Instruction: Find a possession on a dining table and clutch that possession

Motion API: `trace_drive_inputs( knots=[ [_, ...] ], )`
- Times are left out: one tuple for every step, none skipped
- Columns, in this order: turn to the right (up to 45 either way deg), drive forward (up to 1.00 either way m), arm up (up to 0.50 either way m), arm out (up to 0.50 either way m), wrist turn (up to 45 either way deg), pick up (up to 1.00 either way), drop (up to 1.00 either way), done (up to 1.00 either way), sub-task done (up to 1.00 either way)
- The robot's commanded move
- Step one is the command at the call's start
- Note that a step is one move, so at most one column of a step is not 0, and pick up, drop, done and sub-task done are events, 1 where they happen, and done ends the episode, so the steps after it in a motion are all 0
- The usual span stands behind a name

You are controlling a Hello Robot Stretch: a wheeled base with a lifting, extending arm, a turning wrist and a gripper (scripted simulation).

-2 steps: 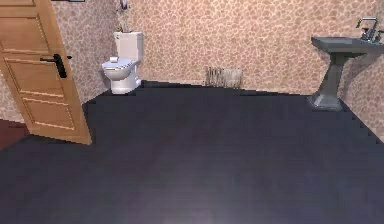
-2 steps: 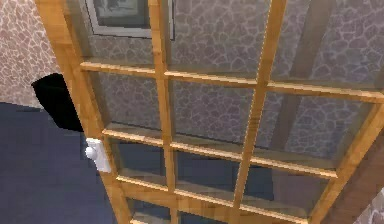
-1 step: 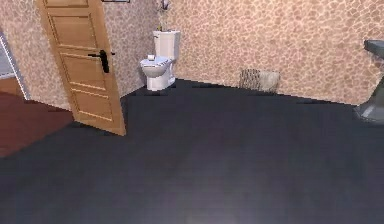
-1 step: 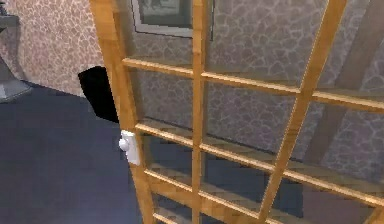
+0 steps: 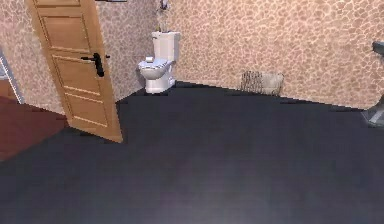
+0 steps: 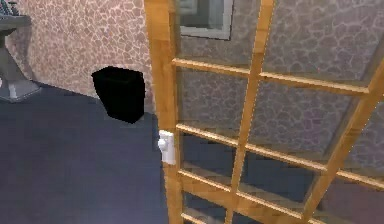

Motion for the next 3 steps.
trace_drive_inputs(
  knots=[
    [-45.0, 0.0, 0.0, 0.0, 0.0, 0.0, 0.0, 0.0, 0.0],
    [-3.0, 0.0, 0.0, 0.0, 0.0, 0.0, 0.0, 0.0, 0.0],
    [0.0, 1.0, 0.0, 0.0, 0.0, 0.0, 0.0, 0.0, 0.0]
  ],
)
